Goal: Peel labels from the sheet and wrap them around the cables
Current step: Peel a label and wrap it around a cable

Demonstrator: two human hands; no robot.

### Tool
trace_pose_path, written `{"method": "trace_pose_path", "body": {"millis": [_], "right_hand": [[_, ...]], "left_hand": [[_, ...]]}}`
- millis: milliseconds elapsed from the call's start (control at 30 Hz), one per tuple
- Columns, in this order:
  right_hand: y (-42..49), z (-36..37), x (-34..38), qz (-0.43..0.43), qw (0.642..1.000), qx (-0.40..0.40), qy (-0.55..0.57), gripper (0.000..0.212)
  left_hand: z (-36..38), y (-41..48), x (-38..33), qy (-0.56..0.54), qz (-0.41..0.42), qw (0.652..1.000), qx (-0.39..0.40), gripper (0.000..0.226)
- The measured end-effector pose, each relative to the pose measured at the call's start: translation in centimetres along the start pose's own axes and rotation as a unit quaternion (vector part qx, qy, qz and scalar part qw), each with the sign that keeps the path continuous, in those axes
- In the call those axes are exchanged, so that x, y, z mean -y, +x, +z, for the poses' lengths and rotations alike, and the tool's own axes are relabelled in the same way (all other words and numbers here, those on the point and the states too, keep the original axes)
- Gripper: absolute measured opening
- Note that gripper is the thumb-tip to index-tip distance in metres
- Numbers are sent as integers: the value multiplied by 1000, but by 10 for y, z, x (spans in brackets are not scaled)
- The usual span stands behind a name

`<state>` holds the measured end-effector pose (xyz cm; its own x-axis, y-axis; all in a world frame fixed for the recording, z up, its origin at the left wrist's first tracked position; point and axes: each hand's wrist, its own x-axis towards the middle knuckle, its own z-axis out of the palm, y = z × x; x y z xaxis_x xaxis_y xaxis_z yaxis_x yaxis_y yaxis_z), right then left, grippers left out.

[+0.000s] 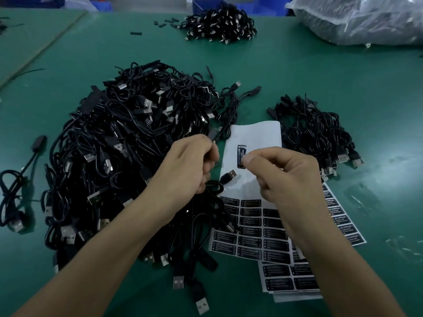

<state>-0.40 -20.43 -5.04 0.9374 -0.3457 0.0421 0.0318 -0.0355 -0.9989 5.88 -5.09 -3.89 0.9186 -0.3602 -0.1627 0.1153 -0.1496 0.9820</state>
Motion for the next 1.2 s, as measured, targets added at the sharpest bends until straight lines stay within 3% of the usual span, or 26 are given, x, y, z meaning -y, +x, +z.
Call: {"method": "trace_pose_path", "body": {"millis": [100,167,233,533,767,1000,1200], "right_hand": [[2,1,2,88,987,30,130,12],[3,3,1,114,978,41,170,4],[4,4,0,132,973,43,184,9],[4,7,-6,144,976,26,162,12],[4,7,-7,133,978,22,161,8],[2,6,-9,81,993,-11,86,12],[4,4,-9,95,992,-20,86,10]], "left_hand": [[5,-2,4,15,45,999,3,36],[10,-4,7,-4,53,999,-1,33],[14,-4,8,-41,46,998,-5,31],[16,-3,13,-89,52,995,-17,24],[15,-2,19,-42,77,996,-19,16],[13,-2,22,8,108,994,-17,15],[13,-1,23,20,115,993,-9,18]]}}
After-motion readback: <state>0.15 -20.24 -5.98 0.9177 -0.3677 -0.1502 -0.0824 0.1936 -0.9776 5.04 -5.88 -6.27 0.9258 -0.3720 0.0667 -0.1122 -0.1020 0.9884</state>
